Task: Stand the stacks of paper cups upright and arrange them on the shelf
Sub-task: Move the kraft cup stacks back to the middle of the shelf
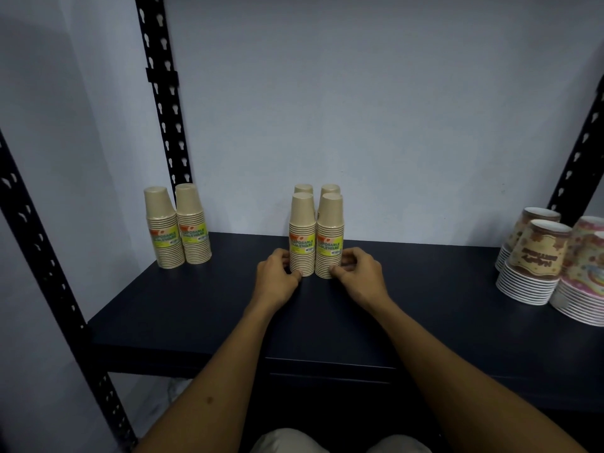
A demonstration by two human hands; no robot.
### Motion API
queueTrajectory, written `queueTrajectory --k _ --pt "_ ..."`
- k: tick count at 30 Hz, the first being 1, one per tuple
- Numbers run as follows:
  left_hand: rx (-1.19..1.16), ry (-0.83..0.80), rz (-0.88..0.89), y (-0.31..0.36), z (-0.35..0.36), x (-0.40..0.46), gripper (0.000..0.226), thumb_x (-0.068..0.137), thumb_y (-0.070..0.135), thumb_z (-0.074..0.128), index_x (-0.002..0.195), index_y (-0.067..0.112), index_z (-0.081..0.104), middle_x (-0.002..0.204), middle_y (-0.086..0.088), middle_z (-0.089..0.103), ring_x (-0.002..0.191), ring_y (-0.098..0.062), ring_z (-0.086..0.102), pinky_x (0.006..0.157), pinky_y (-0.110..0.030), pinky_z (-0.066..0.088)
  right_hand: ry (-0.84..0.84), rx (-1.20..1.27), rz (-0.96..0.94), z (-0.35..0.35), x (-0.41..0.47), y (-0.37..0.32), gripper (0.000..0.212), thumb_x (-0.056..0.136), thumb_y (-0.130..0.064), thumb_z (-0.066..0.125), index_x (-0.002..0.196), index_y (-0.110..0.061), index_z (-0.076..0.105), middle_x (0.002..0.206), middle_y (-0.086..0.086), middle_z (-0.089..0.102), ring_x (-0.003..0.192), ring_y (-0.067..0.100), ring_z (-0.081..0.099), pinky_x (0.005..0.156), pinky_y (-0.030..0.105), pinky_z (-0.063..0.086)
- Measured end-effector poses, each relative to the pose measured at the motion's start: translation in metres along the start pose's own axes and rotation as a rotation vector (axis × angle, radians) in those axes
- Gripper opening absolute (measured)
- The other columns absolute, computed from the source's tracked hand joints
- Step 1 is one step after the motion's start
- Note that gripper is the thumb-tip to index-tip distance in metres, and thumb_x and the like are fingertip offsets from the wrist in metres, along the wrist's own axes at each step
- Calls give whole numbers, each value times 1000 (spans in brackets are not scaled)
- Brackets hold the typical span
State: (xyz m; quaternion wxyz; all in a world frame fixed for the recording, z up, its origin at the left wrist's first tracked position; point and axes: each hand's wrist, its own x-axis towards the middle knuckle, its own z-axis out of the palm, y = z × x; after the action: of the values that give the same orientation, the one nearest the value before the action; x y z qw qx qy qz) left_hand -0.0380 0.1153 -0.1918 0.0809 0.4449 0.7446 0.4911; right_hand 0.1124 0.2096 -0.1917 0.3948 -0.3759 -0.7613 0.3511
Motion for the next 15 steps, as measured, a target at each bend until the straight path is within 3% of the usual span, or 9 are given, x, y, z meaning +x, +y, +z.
queueTrajectory --k 15 --pt "-11 18 -18 0 -2 0 41 82 14 71 120 10 57 118 -6 64 109 -16 60 89 -22 46 -28 -18 -7 -1 -1 -3 37 83 -21 72 117 -15 59 103 -4 64 87 6 63 75 19 51"
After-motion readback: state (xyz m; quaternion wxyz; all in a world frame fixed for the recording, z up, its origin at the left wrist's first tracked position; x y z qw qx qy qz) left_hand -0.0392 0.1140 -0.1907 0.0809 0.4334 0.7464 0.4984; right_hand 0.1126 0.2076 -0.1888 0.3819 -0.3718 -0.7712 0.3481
